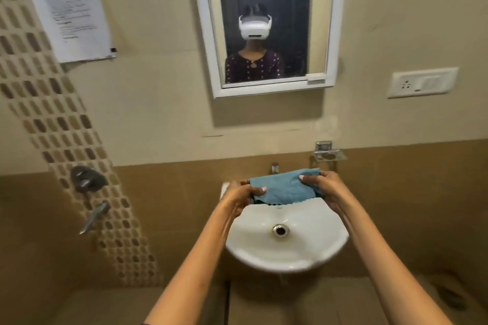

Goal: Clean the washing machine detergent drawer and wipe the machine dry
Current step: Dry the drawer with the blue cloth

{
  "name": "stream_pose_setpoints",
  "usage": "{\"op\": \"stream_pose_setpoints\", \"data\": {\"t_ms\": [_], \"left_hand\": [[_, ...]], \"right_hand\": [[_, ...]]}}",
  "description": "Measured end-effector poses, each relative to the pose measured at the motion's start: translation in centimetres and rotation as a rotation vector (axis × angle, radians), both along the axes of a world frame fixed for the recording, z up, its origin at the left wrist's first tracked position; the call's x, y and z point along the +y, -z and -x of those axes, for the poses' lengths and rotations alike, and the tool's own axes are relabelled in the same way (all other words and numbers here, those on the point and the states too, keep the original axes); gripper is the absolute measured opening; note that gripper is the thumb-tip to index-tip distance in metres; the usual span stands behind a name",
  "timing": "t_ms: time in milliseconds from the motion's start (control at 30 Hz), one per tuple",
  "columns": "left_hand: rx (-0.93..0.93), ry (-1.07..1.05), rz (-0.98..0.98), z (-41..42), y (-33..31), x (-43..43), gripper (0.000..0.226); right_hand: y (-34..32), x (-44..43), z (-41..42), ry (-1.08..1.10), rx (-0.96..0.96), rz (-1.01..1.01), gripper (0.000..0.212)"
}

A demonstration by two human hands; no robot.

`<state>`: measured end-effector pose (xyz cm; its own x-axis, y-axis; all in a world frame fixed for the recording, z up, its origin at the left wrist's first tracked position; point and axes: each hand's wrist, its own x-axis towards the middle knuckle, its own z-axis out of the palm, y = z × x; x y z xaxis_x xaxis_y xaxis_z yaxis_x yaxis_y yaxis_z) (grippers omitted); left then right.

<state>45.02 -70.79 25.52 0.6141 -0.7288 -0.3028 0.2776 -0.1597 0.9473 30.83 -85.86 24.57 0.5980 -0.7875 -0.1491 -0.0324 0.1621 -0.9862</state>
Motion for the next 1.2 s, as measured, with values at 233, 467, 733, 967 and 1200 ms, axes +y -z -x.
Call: {"op": "stream_pose_setpoints", "data": {"t_ms": [233, 467, 733, 967, 1200], "left_hand": [[-0.006, -0.072, 0.005, -1.4, 1.8, -18.4, 0.023], [-0.096, -0.241, 0.004, -2.6, 5.1, -31.8, 0.037], [-0.264, -0.294, -0.005, -4.2, 9.0, -38.4, 0.029], [-0.324, -0.332, -0.109, -4.9, 11.9, -40.1, 0.025], [-0.43, -0.36, -0.203, -5.8, 12.0, -39.0, 0.036]], "right_hand": [[1.1, -16.6, 0.0, 0.244, 0.068, 0.097, 0.036], [4.1, -28.6, -2.3, 0.44, 0.085, 0.114, 0.034], [7.4, -34.0, -5.6, 0.48, 0.234, 0.292, 0.034], [9.3, -35.6, -6.9, 0.46, 0.281, 0.426, 0.03], [10.6, -34.5, -6.4, 0.462, 0.517, 0.652, 0.04]]}}
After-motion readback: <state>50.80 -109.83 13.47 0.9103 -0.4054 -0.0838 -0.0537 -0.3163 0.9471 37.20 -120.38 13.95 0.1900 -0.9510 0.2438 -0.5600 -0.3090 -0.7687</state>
